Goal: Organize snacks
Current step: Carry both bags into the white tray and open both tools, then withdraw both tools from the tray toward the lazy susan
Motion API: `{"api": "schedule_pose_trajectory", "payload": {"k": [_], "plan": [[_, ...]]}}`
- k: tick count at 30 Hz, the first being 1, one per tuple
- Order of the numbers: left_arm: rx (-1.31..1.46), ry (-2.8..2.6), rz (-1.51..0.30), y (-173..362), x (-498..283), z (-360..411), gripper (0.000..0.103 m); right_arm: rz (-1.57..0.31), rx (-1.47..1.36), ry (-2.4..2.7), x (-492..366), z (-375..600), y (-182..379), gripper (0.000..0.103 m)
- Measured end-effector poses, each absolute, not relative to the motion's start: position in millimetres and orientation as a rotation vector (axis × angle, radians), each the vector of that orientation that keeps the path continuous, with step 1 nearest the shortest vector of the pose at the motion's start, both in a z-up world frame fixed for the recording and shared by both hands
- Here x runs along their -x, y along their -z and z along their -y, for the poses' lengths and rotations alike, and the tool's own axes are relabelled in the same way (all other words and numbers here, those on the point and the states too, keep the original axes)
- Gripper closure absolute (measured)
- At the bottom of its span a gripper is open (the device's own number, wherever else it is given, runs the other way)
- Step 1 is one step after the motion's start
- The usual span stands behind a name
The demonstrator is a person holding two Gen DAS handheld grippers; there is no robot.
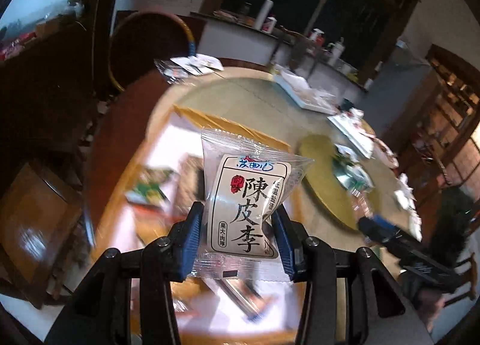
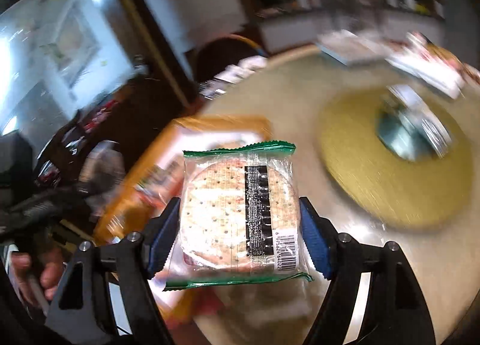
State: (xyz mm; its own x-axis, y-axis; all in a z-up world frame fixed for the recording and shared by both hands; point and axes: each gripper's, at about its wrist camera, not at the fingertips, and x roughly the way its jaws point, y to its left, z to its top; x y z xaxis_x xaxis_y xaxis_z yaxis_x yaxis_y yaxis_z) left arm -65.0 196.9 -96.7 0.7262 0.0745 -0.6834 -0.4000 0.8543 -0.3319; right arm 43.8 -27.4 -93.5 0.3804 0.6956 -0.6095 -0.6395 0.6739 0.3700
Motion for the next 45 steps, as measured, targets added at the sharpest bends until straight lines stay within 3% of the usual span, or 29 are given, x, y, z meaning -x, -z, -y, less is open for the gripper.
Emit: {"api": "schedule_pose_trajectory", "payload": {"k": [8, 16, 18, 20, 25, 35, 45], "plan": [[0.481, -0.3, -0.863, 131.6, 3.5, -256.9, 0.057, -0.896, 0.02, -0.923, -103.0, -96.5, 99.5, 0.027], [0.479, -0.313, -0.922, 147.1, -10.7, -264.0, 0.056, -1.033, -0.012, -0.913, -140.0, -133.5, 140.6, 0.026], [0.499, -0.306, -0.924, 147.5, -13.1, -267.1, 0.053, -1.055, -0.049, -0.902, -145.5, -134.2, 142.2, 0.025], [0.516, -0.284, -0.919, 146.3, -13.2, -268.6, 0.036, -1.073, -0.089, -0.902, -149.1, -130.5, 141.8, 0.025], [0.497, -0.271, -0.8, 124.8, 3.5, -258.1, 0.022, -1.027, -0.217, -0.961, -142.0, -99.9, 119.1, 0.023], [0.42, -0.187, -0.653, 86.2, 35.6, -142.9, 0.021, -0.761, -0.307, -0.907, -91.6, 40.6, 79.0, 0.023], [0.348, -0.099, -0.708, 93.3, 9.9, -55.3, 0.021, -0.92, -0.469, -0.573, -160.8, 172.3, 101.4, 0.023]]}}
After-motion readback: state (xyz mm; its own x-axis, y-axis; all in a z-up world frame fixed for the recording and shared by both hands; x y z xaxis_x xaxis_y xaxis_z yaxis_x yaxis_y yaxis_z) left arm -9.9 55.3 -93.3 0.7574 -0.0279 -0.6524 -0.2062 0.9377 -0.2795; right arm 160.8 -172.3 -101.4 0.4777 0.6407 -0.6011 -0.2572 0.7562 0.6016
